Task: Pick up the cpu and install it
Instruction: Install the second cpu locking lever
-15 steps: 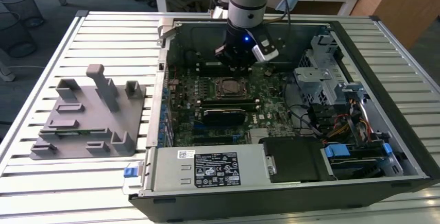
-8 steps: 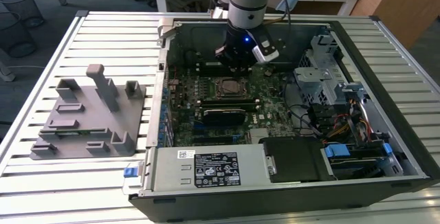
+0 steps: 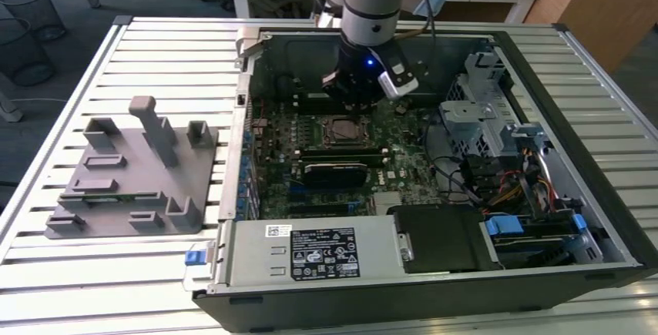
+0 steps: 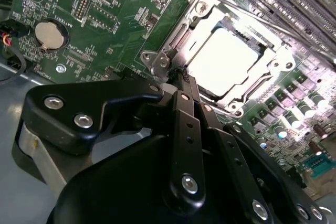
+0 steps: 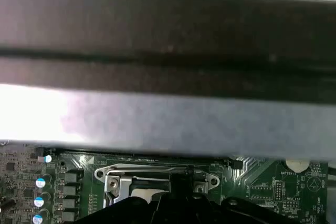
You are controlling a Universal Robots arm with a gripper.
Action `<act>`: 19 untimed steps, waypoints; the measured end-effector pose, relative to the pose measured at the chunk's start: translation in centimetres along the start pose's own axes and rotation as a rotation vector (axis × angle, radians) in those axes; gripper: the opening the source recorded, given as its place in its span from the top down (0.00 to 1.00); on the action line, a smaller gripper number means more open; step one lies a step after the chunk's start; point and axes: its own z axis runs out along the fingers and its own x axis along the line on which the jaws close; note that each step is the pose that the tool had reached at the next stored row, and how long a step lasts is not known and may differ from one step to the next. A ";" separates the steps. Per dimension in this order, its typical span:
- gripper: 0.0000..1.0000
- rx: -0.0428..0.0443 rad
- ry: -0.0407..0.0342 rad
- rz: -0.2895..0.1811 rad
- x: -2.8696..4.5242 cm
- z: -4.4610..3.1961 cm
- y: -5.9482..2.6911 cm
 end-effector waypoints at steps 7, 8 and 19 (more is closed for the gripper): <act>0.89 0.0001 0.0000 0.000 0.02 -0.38 -0.43; 0.89 0.0002 0.0000 0.000 0.02 -0.68 -0.42; 0.89 0.0016 0.0002 0.000 0.33 -2.23 -2.12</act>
